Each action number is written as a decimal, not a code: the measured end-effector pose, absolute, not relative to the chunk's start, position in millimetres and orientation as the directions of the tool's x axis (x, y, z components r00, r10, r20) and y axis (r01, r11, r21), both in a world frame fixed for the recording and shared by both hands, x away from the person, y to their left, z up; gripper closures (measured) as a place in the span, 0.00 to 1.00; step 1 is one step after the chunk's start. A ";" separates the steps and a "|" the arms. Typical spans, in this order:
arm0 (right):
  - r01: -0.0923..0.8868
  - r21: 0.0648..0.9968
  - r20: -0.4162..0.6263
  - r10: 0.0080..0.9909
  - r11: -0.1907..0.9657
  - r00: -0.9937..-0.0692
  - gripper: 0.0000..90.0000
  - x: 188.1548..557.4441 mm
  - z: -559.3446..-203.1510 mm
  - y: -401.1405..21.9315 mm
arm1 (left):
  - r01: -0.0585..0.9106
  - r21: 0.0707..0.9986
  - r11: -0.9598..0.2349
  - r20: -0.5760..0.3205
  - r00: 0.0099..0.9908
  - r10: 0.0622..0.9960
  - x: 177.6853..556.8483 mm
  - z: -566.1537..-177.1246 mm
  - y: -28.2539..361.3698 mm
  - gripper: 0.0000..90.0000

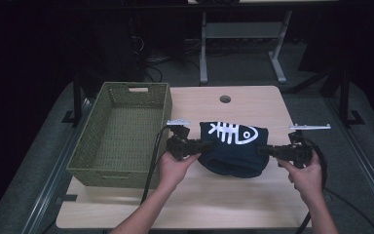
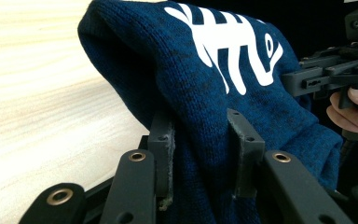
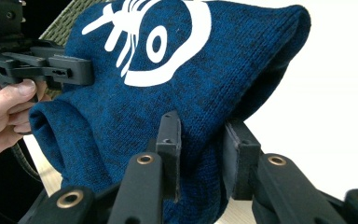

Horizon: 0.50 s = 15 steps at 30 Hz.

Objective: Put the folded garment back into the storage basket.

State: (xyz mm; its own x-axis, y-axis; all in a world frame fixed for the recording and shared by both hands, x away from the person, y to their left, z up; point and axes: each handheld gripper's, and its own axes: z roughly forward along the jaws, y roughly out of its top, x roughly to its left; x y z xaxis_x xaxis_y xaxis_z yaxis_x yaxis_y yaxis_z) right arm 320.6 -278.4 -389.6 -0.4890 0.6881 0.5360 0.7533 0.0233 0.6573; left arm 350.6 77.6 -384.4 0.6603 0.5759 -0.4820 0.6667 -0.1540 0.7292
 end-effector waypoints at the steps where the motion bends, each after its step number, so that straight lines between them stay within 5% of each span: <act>1: 0.755 0.655 0.539 0.686 0.023 -0.489 0.79 320.4 -388.3 -278.8 | 0.665 0.730 -0.155 -0.481 0.662 0.574 351.0 -383.0 78.0 0.74; 15: 0.737 0.676 0.553 0.657 0.005 -0.512 0.79 320.5 -364.7 -275.3 | 0.668 0.730 -0.148 -0.504 0.671 0.544 357.0 -365.3 88.1 0.74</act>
